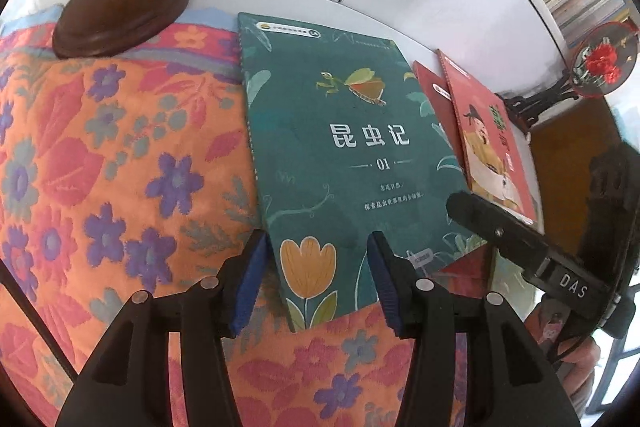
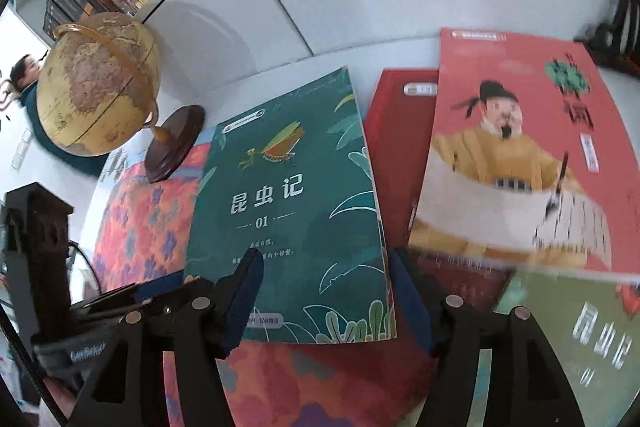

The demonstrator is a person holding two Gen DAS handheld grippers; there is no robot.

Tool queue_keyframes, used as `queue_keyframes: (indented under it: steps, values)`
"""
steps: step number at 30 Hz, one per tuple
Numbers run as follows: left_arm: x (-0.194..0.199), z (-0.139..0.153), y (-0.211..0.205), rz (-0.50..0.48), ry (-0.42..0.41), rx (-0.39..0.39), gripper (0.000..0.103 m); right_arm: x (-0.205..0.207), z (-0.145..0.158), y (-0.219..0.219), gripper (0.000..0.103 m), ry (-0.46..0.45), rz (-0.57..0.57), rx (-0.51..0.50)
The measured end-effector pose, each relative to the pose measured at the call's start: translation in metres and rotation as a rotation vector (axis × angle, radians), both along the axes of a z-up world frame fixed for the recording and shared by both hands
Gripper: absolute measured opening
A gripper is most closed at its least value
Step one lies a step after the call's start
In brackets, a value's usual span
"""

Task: Organize books

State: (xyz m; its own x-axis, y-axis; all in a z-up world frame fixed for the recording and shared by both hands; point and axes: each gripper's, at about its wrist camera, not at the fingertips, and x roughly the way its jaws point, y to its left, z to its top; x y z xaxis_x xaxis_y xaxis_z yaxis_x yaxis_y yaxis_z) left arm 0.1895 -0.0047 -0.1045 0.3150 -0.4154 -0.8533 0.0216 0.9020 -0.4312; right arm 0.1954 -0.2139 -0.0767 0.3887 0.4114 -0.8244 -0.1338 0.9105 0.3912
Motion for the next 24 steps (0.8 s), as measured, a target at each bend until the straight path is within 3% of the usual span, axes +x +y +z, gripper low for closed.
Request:
queue_keyframes:
  steps: [4, 8, 15, 18, 21, 24]
  values:
    - [-0.022, 0.001, 0.008, -0.022, 0.032, 0.003, 0.047, -0.026, -0.001, -0.001, 0.065, 0.056, 0.015, 0.084]
    - [-0.066, 0.001, 0.010, -0.082, 0.067, 0.033, 0.047, -0.085, -0.012, -0.007, 0.065, 0.133, 0.005, 0.180]
    - [-0.152, -0.008, 0.028, -0.210, 0.252, -0.067, 0.047, -0.195, -0.033, -0.021, 0.061, 0.341, 0.007, 0.377]
    - [-0.146, -0.011, 0.033, -0.215, 0.254, -0.084, 0.039, -0.197, -0.041, -0.038, 0.054, 0.351, -0.020, 0.451]
    - [-0.123, -0.020, 0.044, -0.175, 0.319, -0.193, 0.035, -0.172, -0.050, -0.049, 0.052, 0.363, -0.031, 0.548]
    - [-0.110, -0.033, 0.055, -0.152, 0.385, -0.274, 0.023, -0.154, -0.047, -0.045, 0.048, 0.330, 0.034, 0.519]
